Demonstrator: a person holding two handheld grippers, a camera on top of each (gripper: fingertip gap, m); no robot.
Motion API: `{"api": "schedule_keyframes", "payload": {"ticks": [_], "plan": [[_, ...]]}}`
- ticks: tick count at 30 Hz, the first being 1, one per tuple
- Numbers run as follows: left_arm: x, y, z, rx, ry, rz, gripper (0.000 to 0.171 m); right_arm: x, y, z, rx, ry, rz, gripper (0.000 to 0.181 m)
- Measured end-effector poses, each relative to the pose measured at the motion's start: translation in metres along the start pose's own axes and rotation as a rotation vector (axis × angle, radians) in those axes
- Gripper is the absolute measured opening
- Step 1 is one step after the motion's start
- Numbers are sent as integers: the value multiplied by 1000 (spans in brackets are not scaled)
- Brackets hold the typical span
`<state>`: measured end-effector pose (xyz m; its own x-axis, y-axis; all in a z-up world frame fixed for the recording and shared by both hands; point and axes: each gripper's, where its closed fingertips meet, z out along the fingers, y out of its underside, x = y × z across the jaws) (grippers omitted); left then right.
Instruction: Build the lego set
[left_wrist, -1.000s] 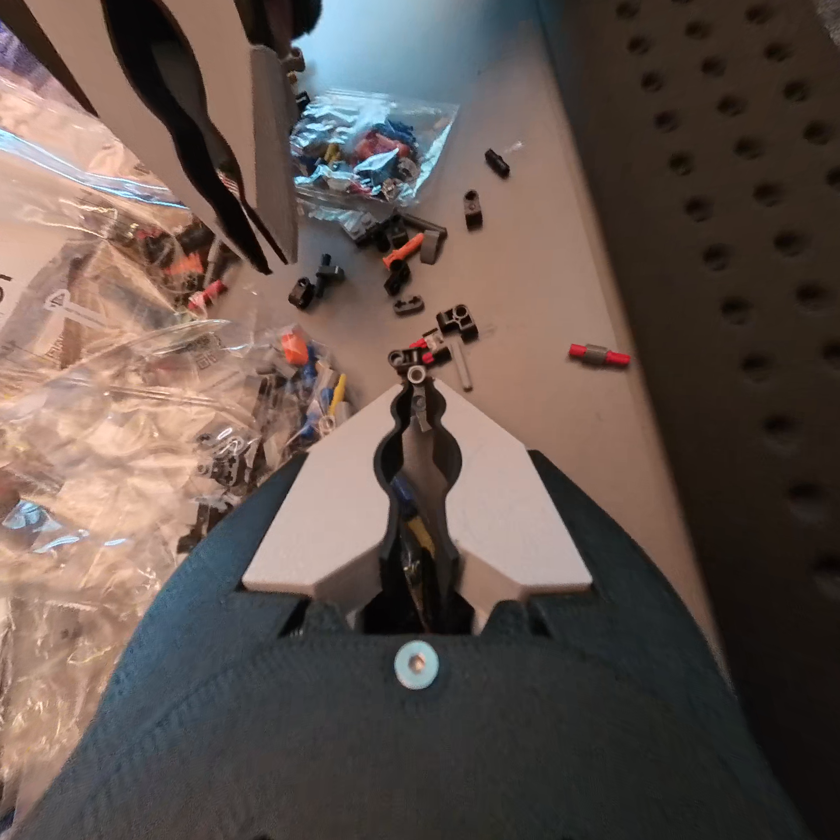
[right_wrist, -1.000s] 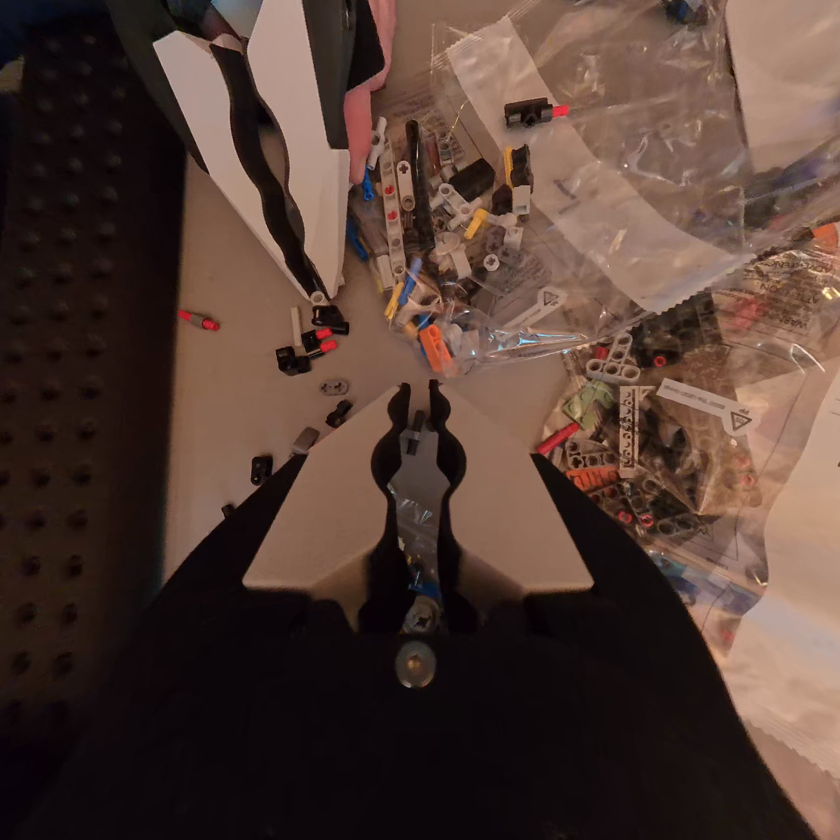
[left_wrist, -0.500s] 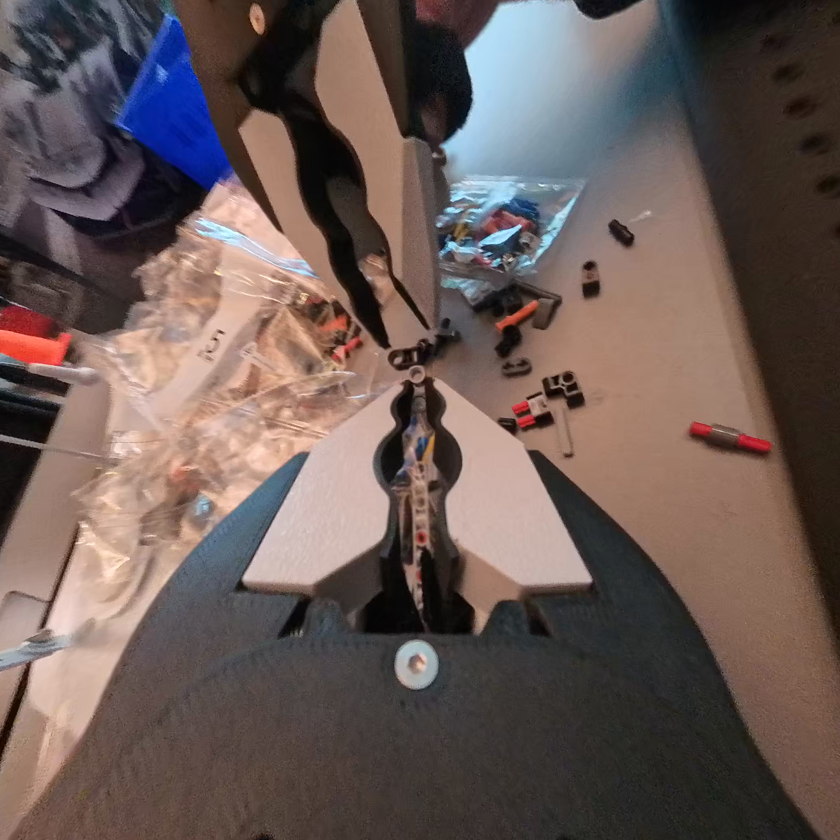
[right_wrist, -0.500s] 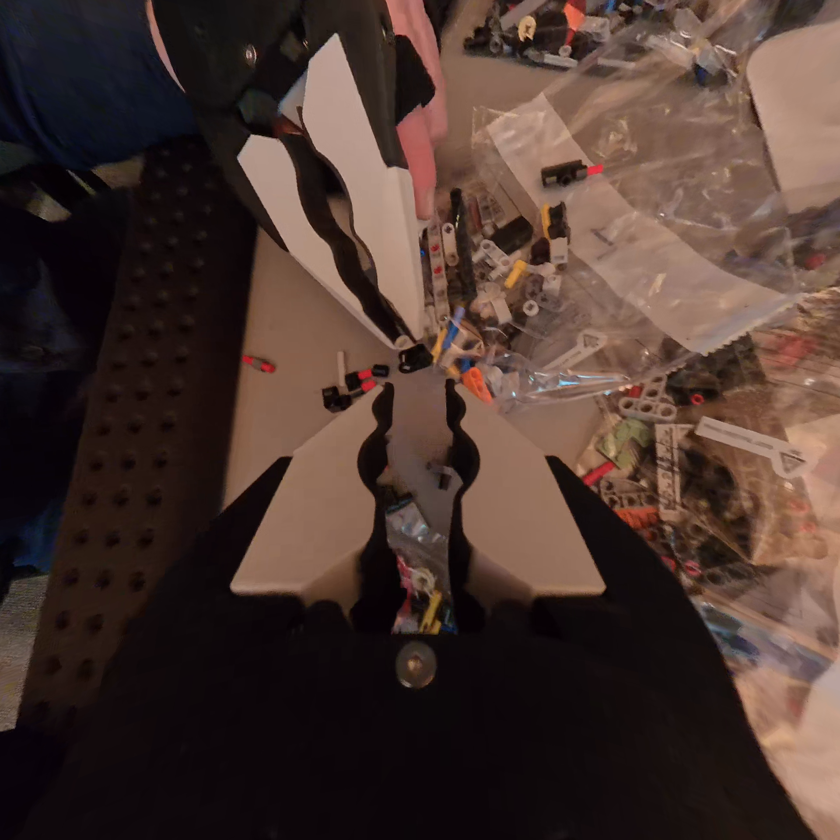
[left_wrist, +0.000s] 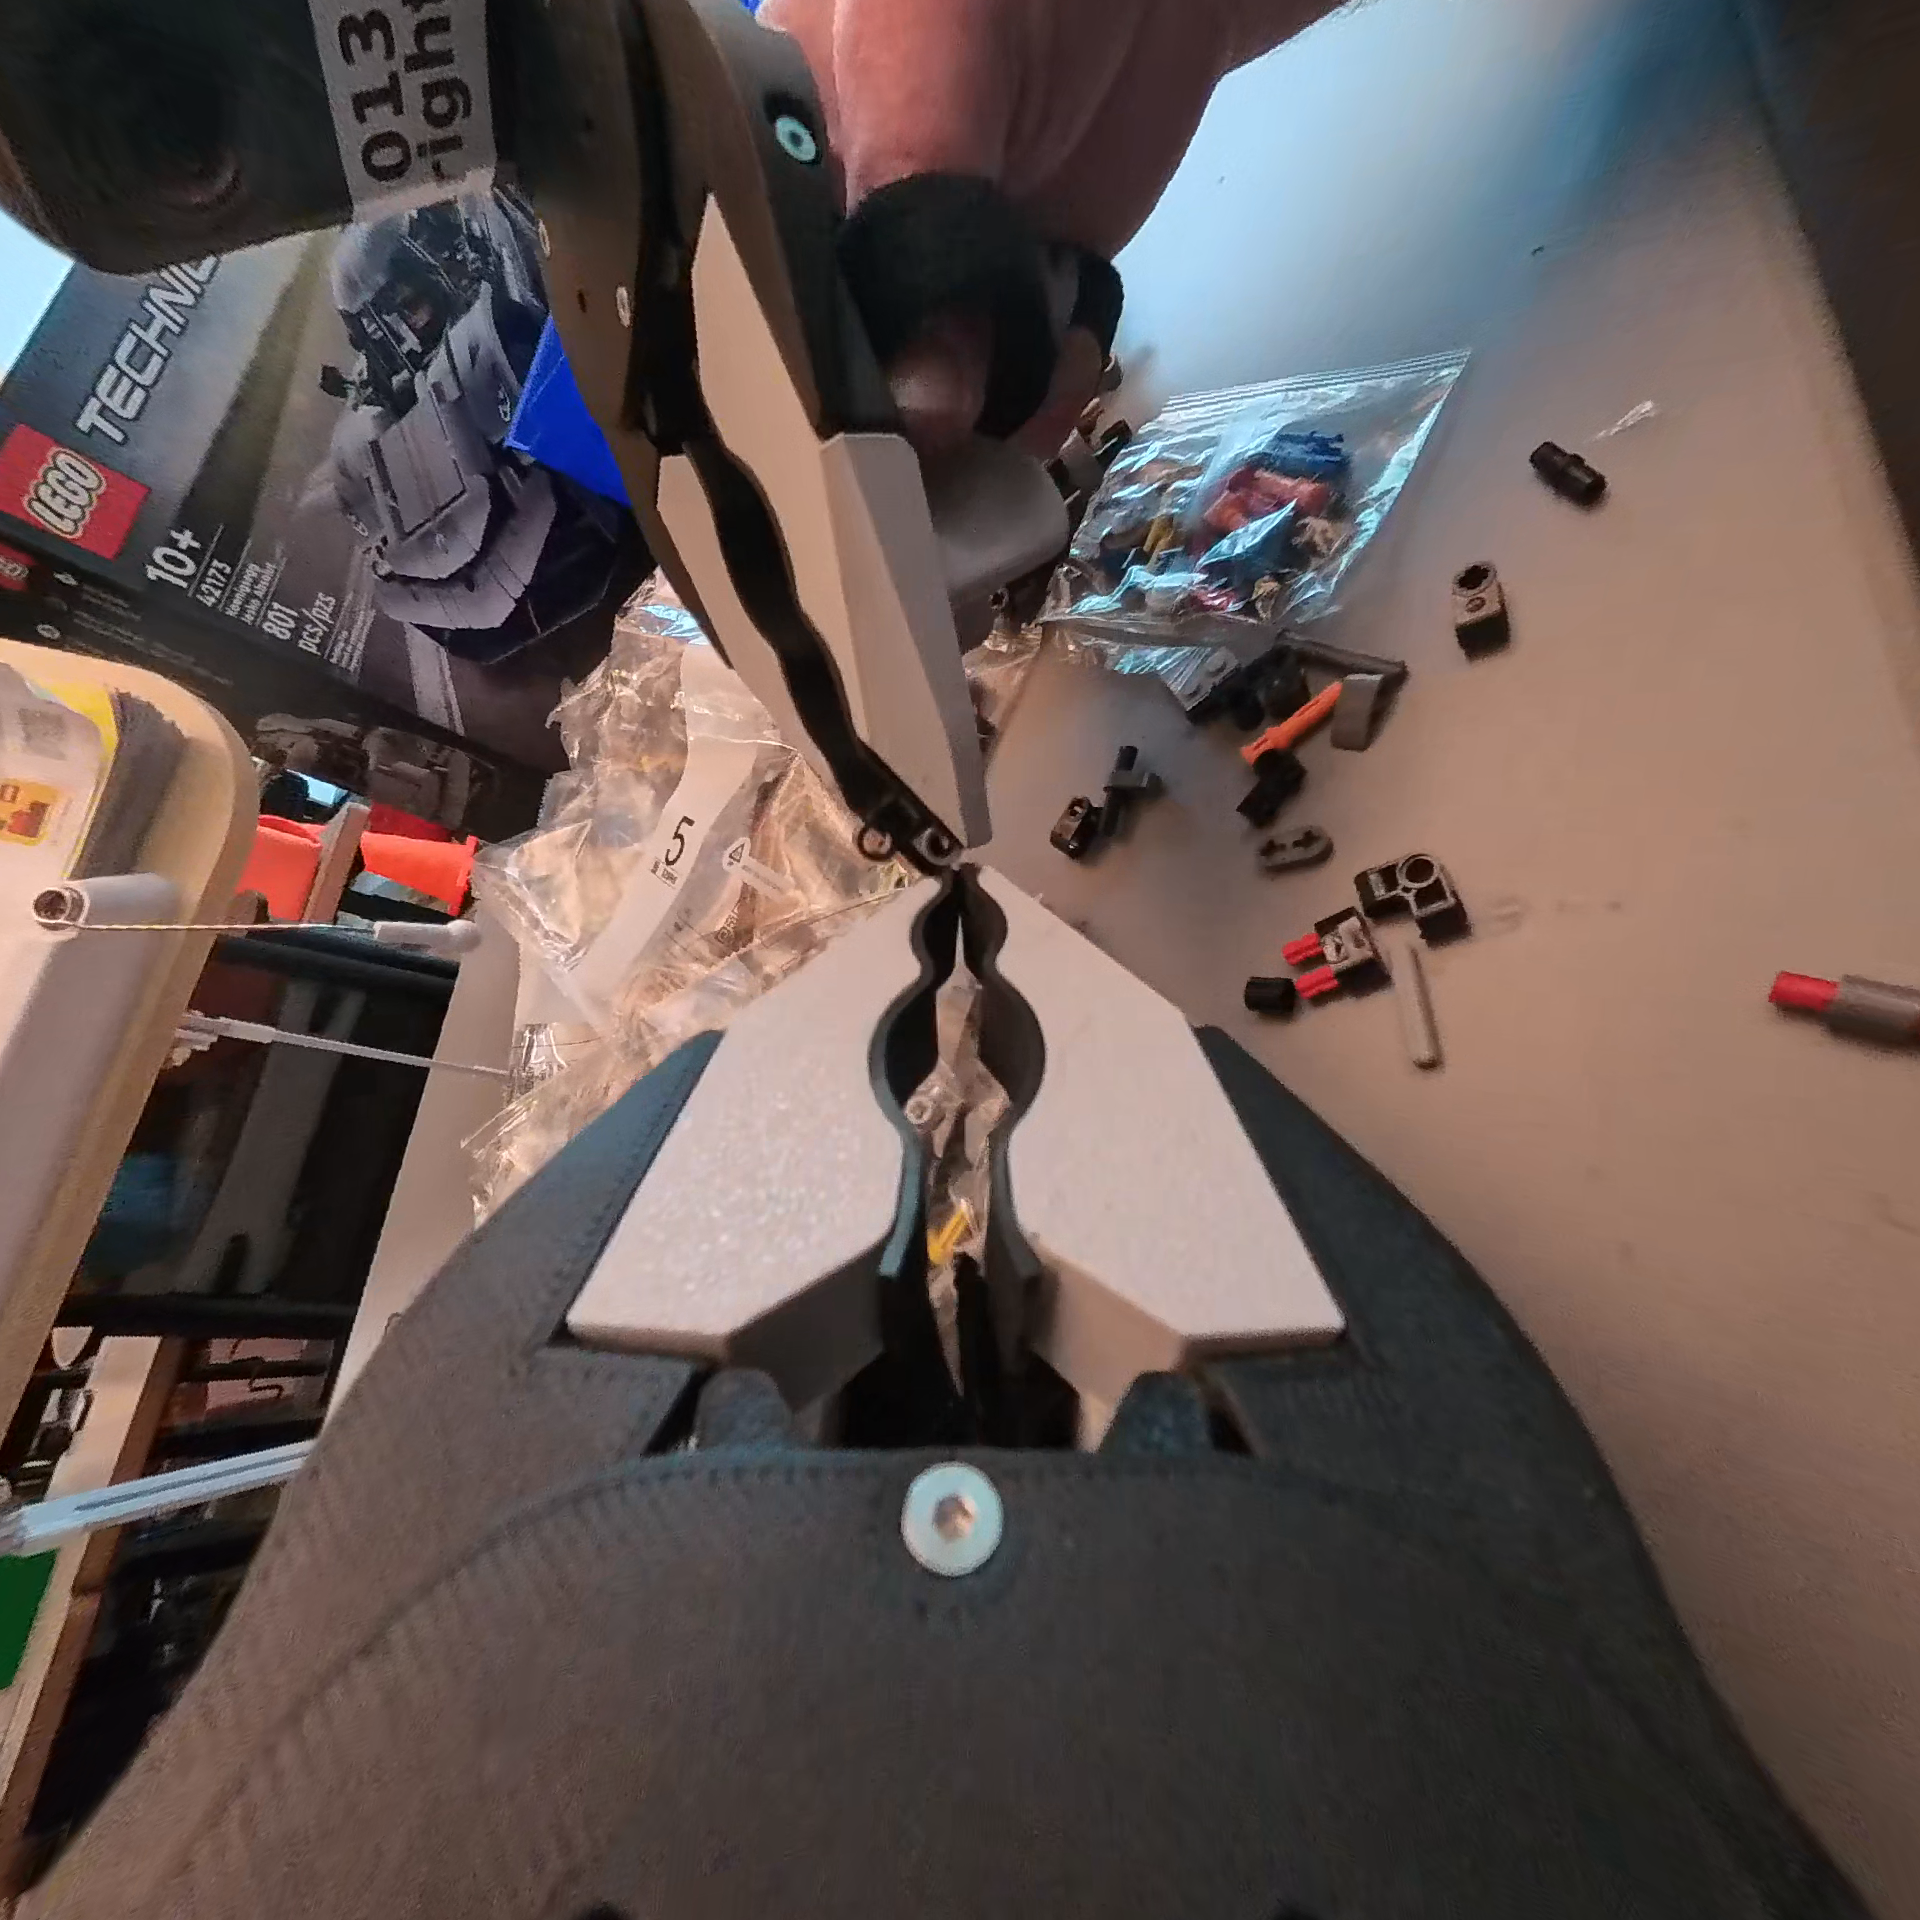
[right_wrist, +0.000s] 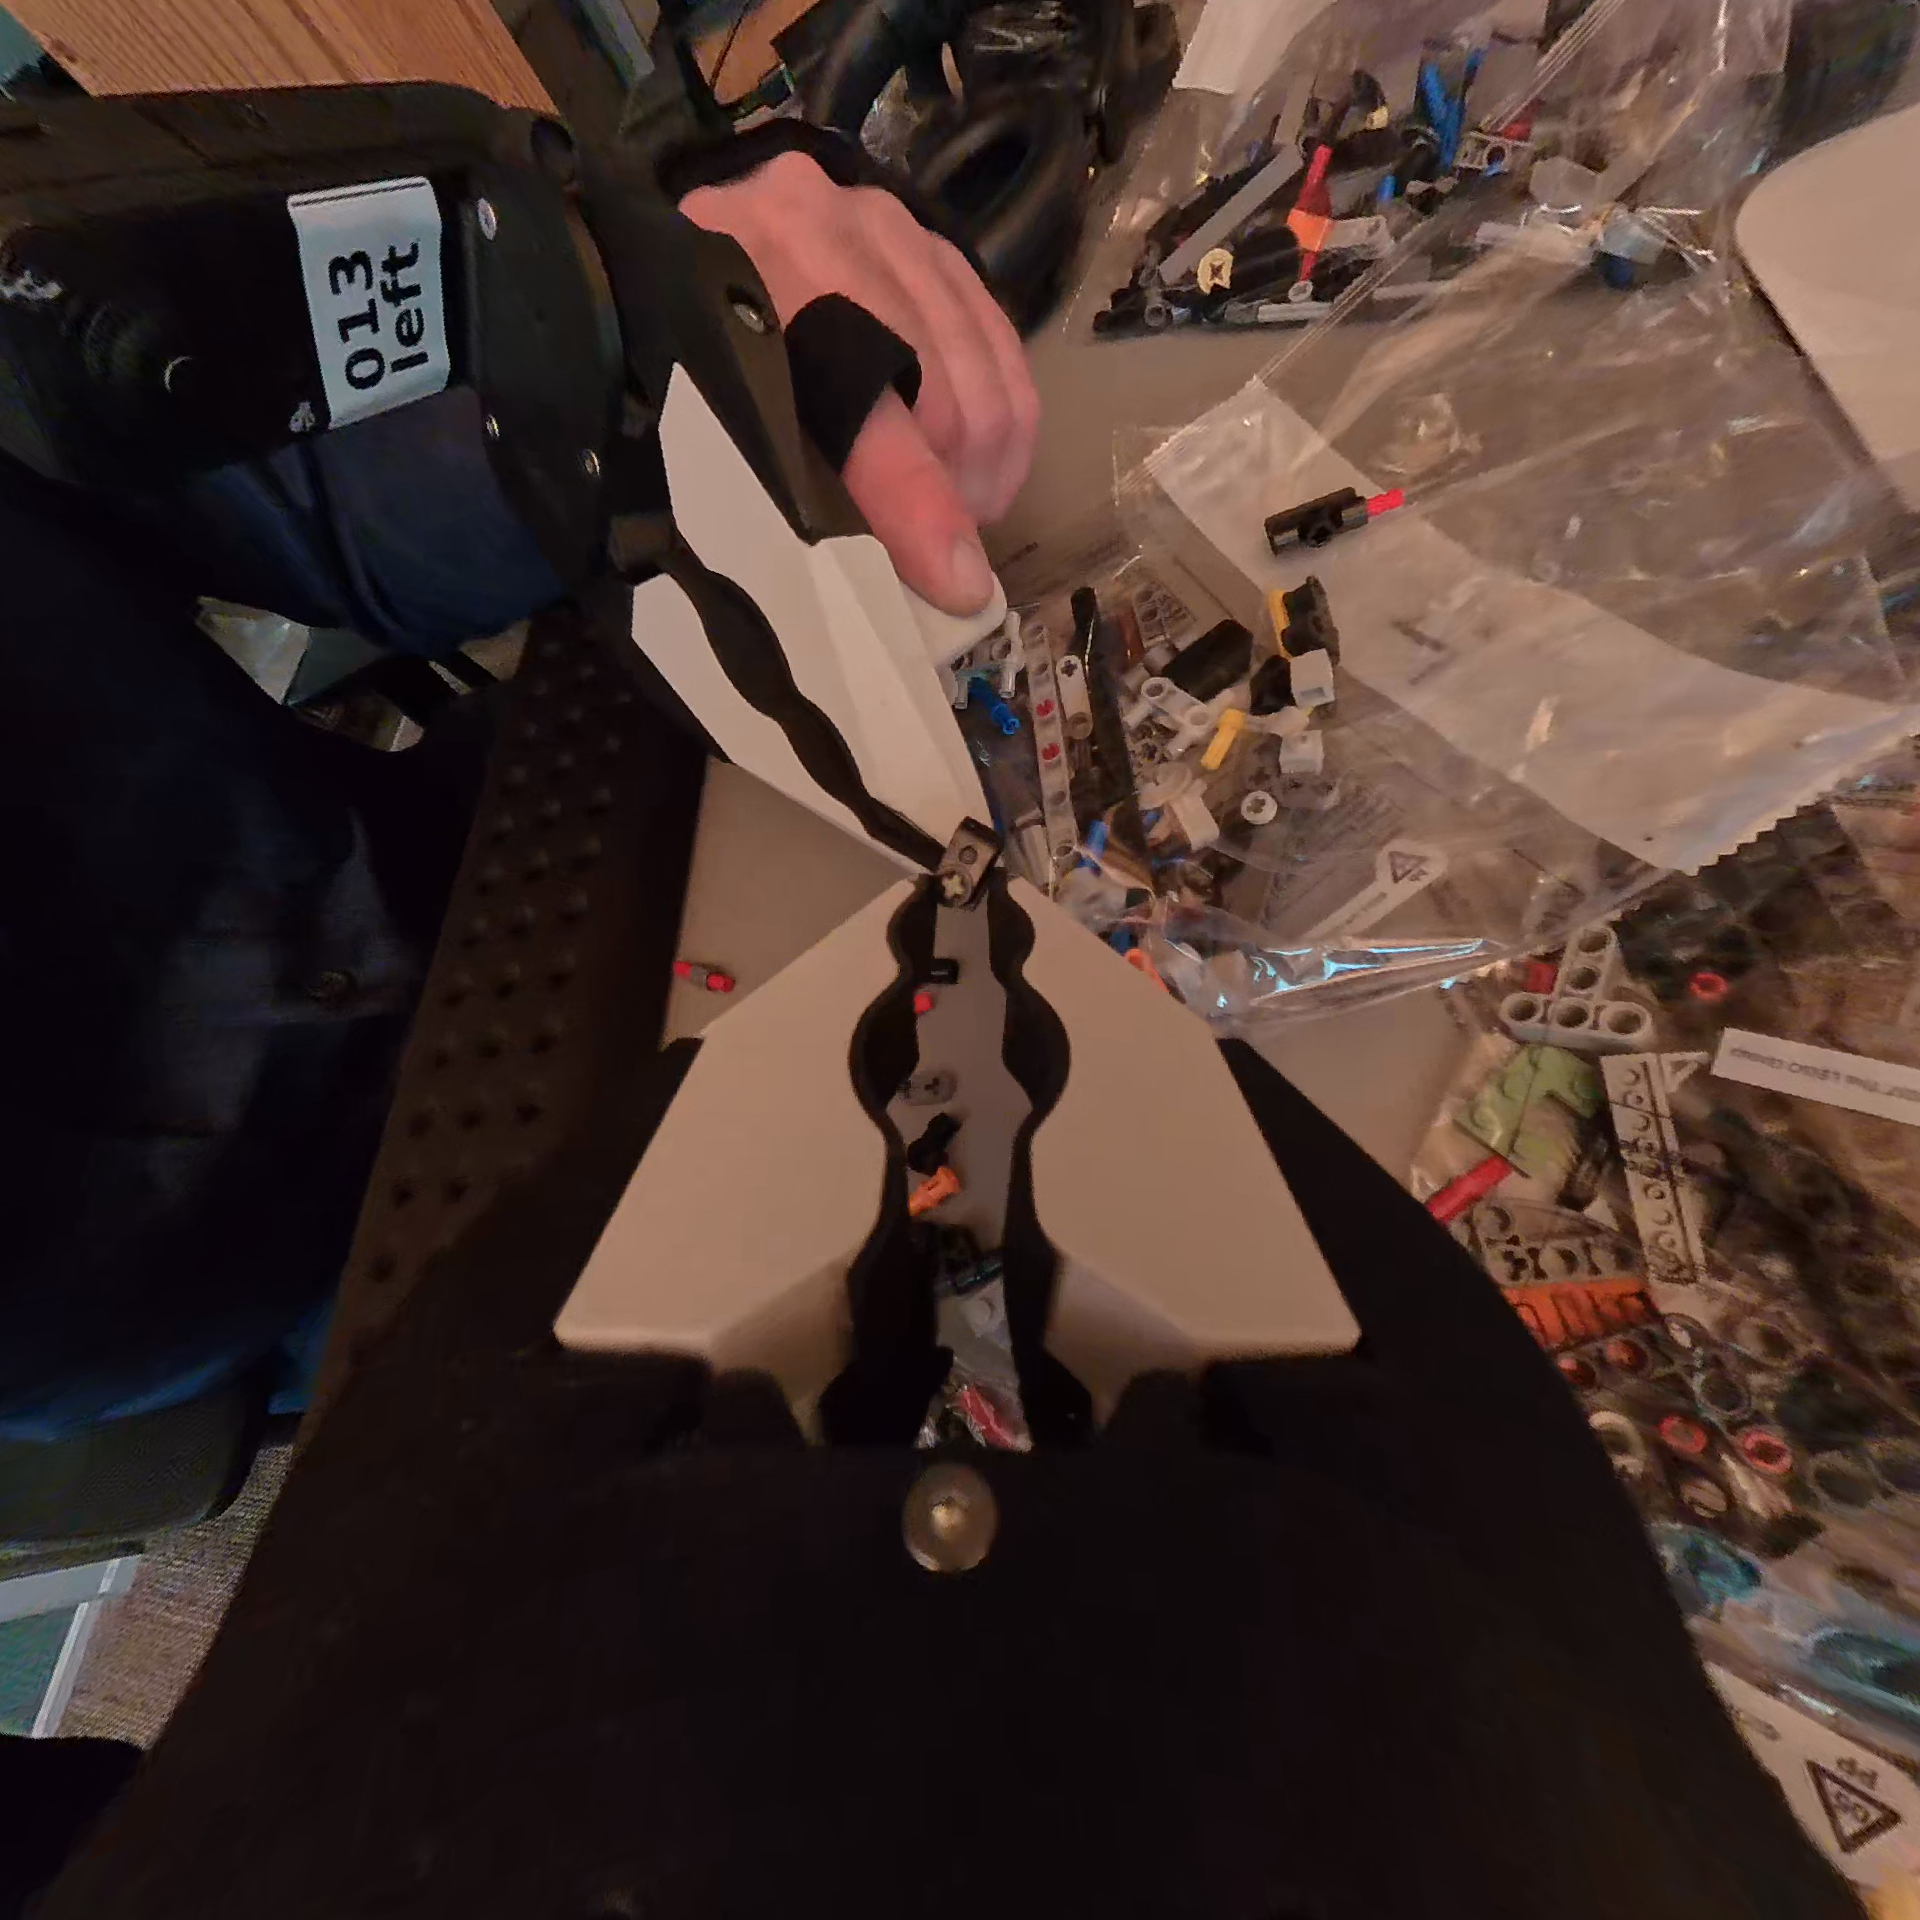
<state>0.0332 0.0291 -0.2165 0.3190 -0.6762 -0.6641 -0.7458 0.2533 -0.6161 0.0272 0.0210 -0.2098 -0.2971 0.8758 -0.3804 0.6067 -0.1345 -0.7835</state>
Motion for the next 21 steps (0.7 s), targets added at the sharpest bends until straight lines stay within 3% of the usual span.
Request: {"api": "schedule_keyframes", "payload": {"ticks": [3, 9, 21], "plan": [[-6, -3, -2, 24, -21, -31, 0, -2, -7, -5, 45, -20, 16, 7], [-14, -5, -1, 24, -86, -22, 19, 0, -19, -12, 140, -45, 70, 7], [-31, -12, -8, 44, -210, 16, 18, -1, -32, -17, 247, -117, 147, 7]]}}
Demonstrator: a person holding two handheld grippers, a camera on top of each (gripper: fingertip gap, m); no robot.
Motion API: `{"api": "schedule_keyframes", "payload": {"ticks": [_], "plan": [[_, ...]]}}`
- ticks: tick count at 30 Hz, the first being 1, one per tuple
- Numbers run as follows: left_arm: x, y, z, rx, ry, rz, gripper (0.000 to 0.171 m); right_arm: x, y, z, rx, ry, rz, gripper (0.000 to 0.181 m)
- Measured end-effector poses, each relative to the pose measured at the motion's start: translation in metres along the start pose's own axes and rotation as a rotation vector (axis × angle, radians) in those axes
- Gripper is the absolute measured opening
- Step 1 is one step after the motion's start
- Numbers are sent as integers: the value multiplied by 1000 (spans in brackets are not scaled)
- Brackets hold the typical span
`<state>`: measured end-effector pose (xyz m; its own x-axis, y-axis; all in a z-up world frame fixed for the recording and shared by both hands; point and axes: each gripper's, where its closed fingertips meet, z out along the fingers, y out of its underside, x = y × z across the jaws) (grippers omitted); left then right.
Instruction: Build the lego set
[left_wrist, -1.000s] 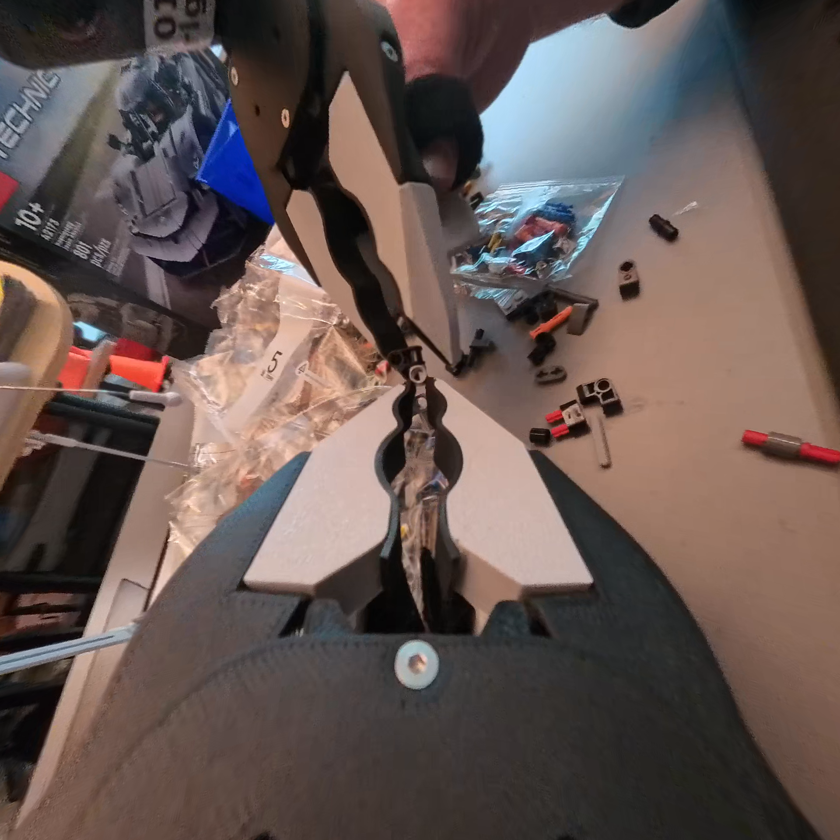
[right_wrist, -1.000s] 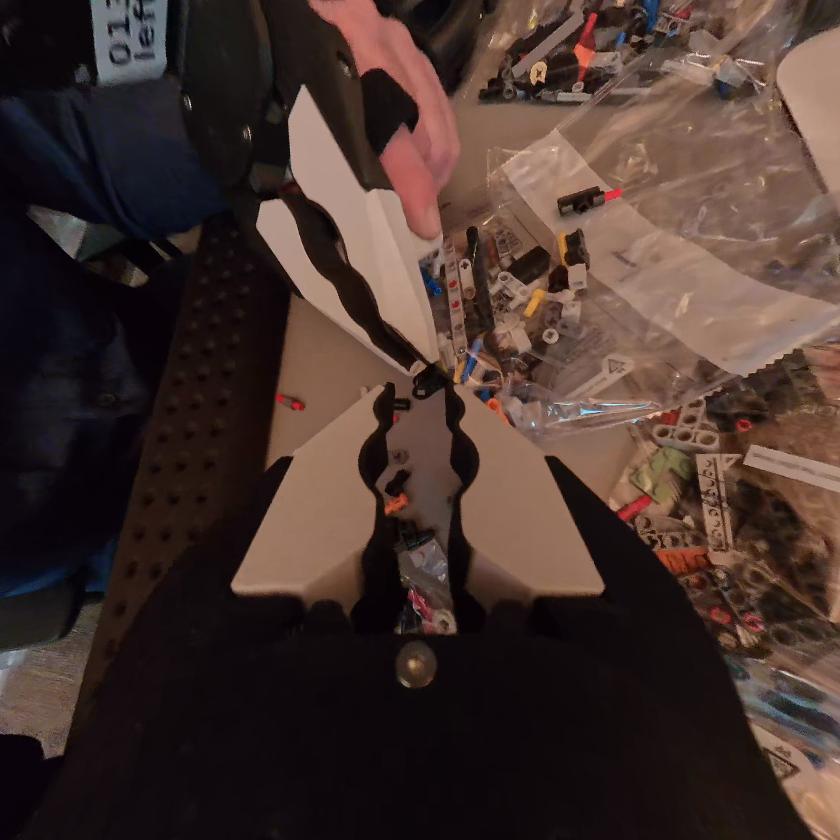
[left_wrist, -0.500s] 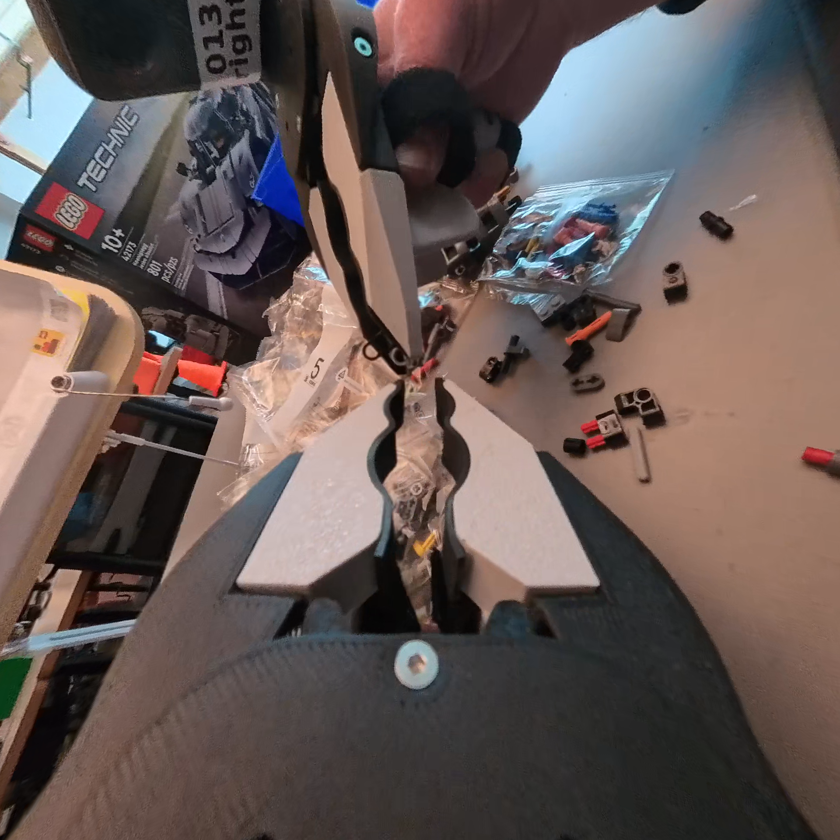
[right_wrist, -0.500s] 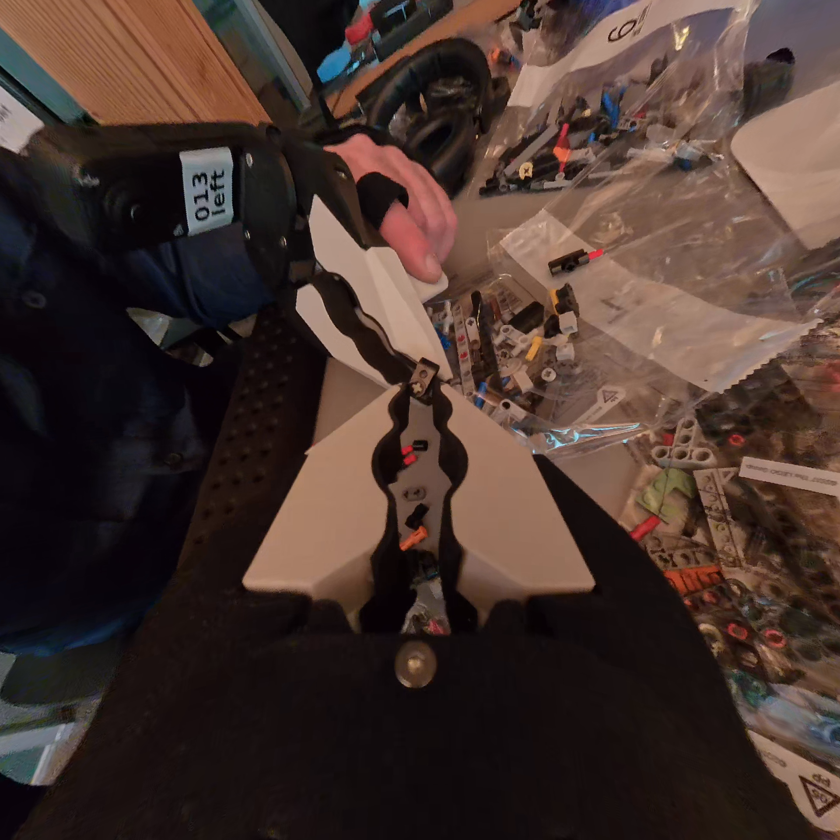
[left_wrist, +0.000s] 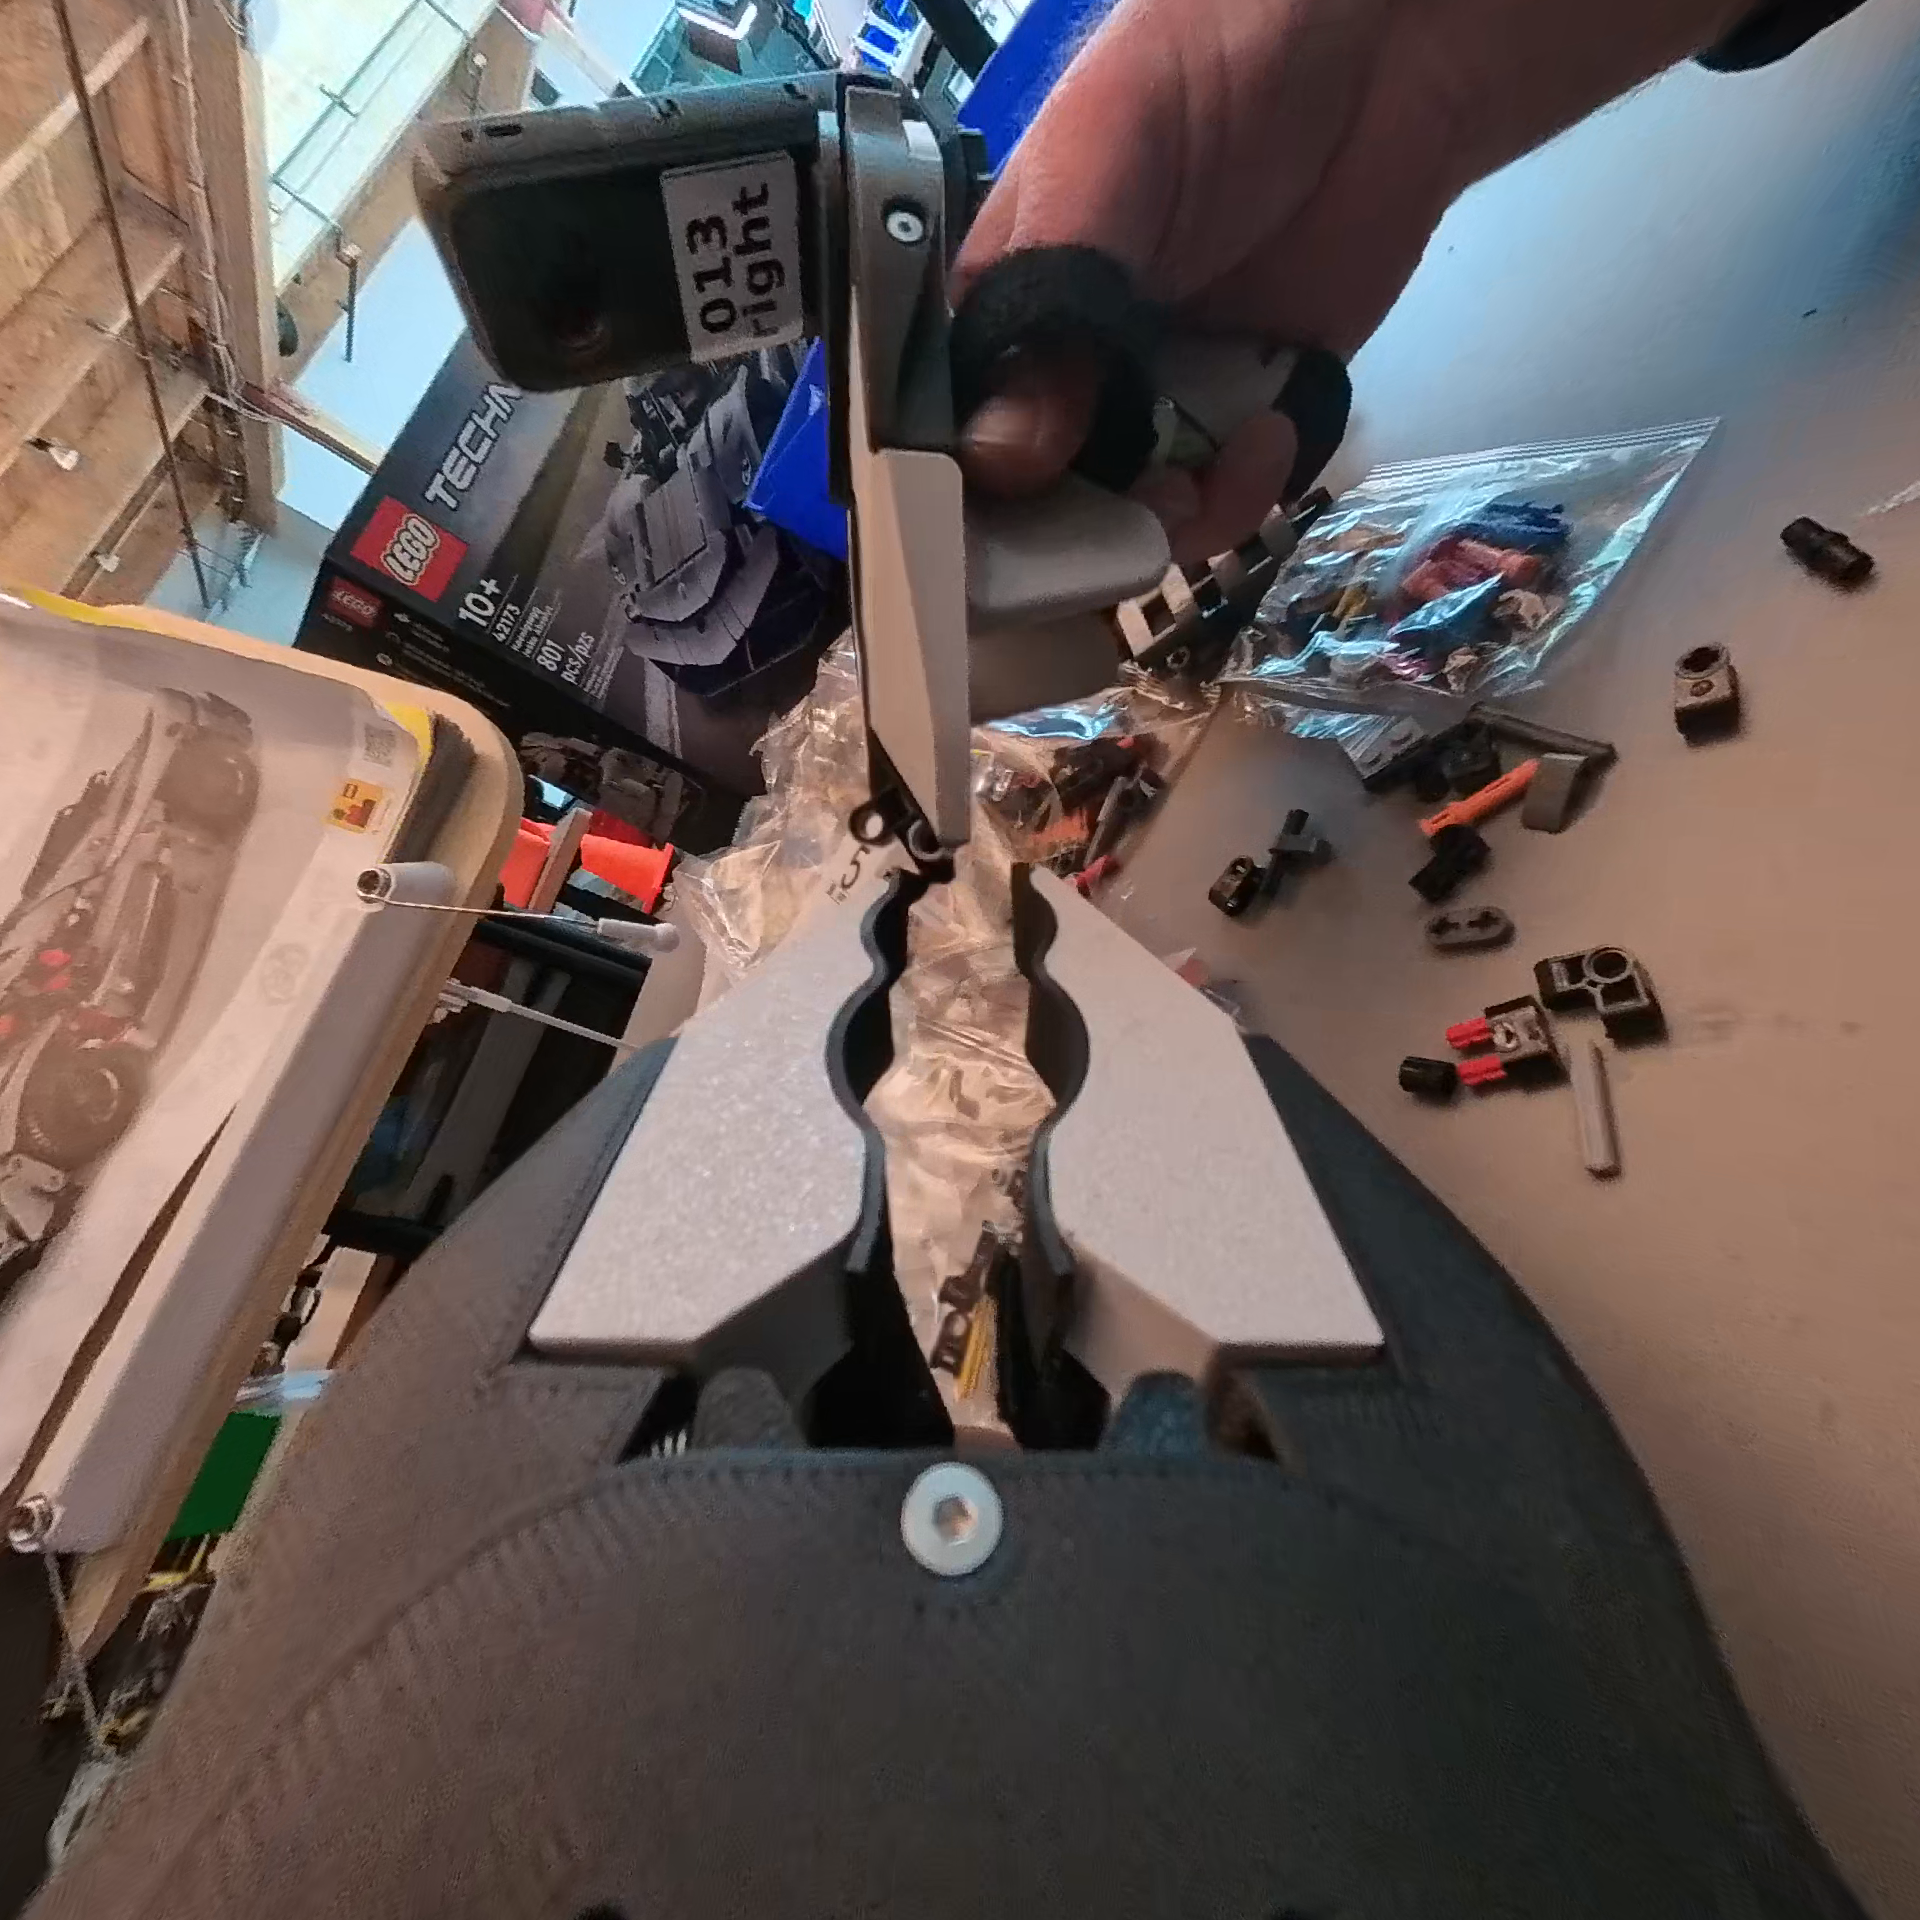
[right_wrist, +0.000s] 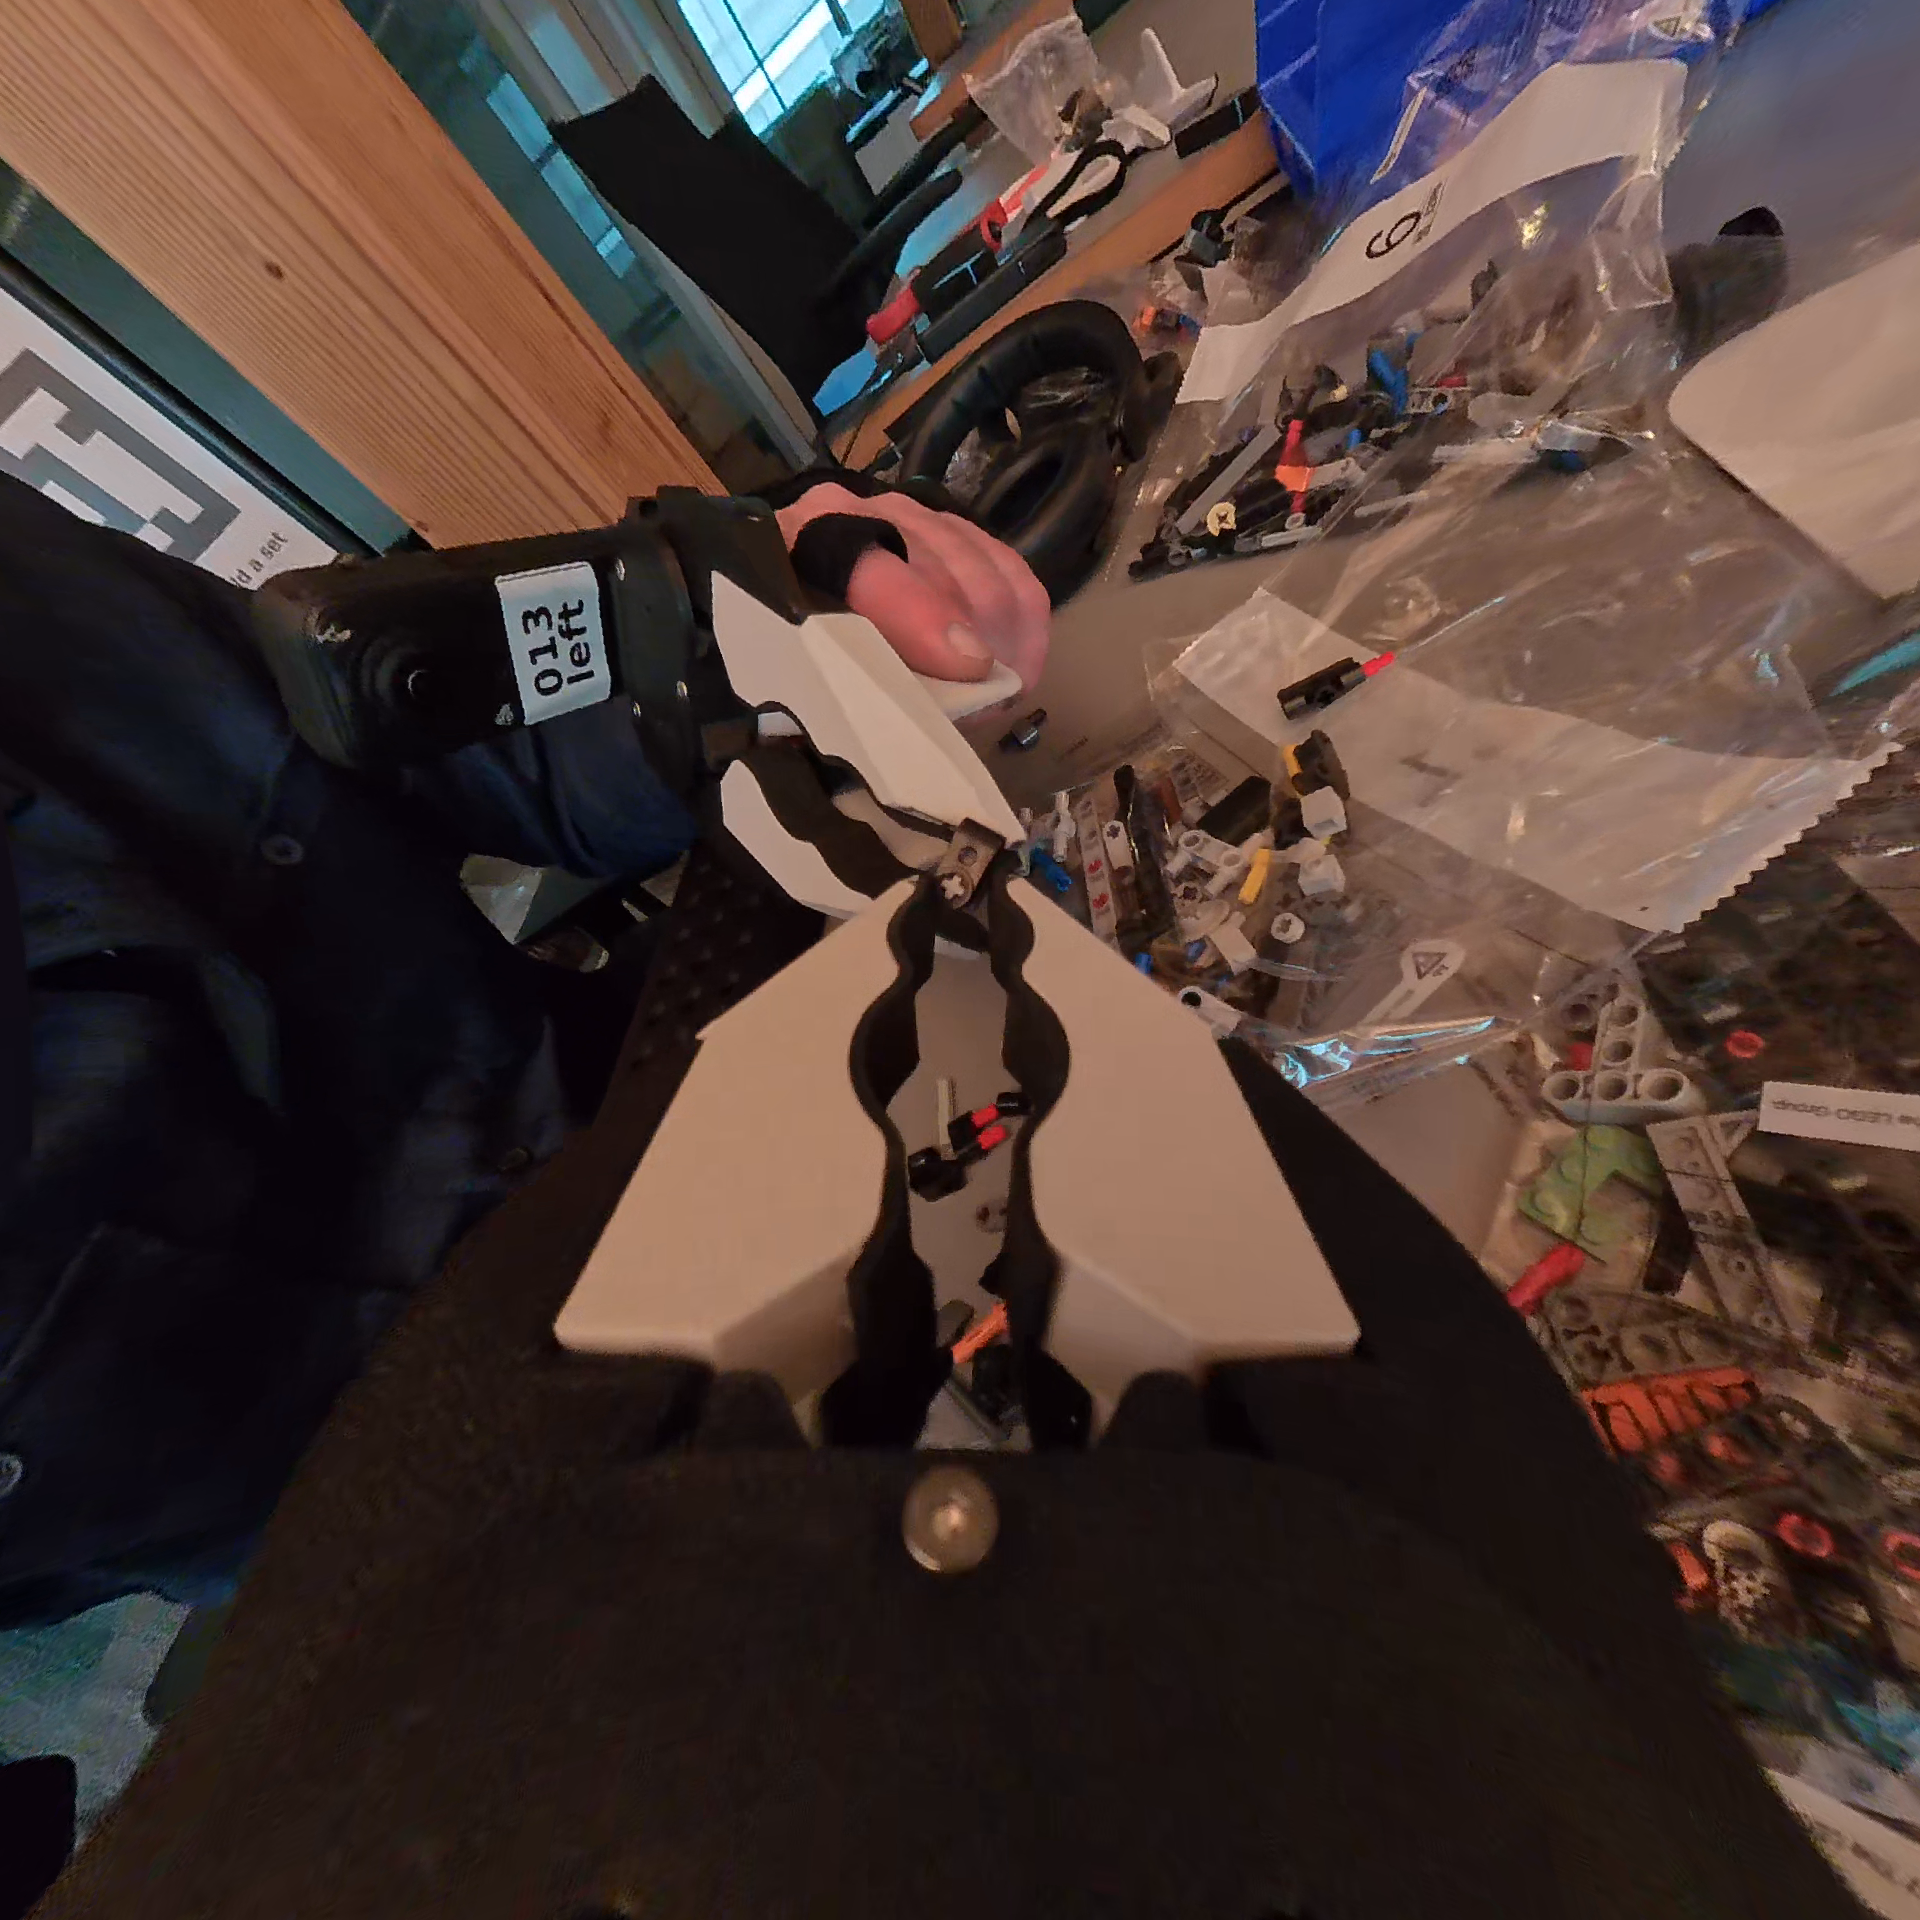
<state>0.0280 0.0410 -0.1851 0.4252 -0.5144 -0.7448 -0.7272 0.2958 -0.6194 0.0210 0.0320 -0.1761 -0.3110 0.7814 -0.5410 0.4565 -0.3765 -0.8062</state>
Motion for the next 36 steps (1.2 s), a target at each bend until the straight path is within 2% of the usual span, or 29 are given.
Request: {"api": "schedule_keyframes", "payload": {"ticks": [6, 12, 26, 36], "plan": [[0, -3, 0, 12, -6, 1, 18, -2, 1, 4, 2, -23, 5, 7], [-3, -3, -1, 11, -22, 8, 7, -4, 1, 5, 4, -42, 25, 7], [-2, -2, -1, -10, -28, 55, 5, -6, 3, 2, -15, -40, 31, 15], [-3, 1, -1, -26, -34, 67, 3, 2, 4, -1, -26, 23, 13, 5]]}}
